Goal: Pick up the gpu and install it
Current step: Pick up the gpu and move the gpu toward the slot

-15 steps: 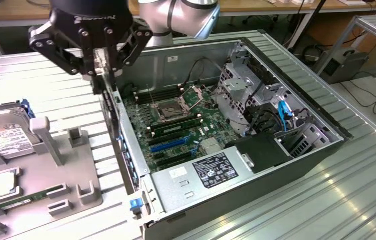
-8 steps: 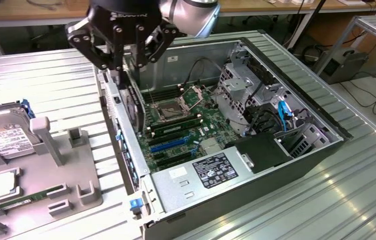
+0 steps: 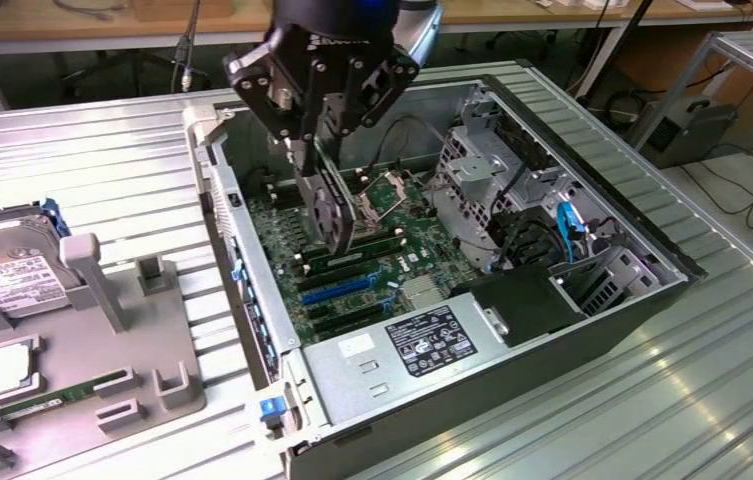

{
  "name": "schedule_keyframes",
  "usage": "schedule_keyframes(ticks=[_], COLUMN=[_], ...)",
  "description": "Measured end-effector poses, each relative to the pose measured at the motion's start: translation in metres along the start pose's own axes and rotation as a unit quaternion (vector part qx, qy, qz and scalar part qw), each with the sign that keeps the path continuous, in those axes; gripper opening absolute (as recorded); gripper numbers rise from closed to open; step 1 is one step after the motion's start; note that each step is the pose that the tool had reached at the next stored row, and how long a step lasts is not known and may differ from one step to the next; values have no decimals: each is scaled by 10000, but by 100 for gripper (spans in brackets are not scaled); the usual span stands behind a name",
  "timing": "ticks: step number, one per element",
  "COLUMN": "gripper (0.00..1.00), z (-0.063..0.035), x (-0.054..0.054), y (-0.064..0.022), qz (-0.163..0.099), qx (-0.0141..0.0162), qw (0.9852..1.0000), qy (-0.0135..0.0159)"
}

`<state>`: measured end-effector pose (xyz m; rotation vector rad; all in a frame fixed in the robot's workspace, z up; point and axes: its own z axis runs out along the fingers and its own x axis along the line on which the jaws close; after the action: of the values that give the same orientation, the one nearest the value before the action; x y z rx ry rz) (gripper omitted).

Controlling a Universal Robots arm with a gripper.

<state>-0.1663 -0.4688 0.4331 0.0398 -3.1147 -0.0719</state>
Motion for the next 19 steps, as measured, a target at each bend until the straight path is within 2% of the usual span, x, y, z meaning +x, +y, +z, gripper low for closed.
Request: schedule_keyframes(ticks=[7,19], gripper=[26,26], z=[120,341], x=[-324,-893], y=[2,94], qz=[0,0], qx=[2,2], qw=[10000,10000], qy=[7,10])
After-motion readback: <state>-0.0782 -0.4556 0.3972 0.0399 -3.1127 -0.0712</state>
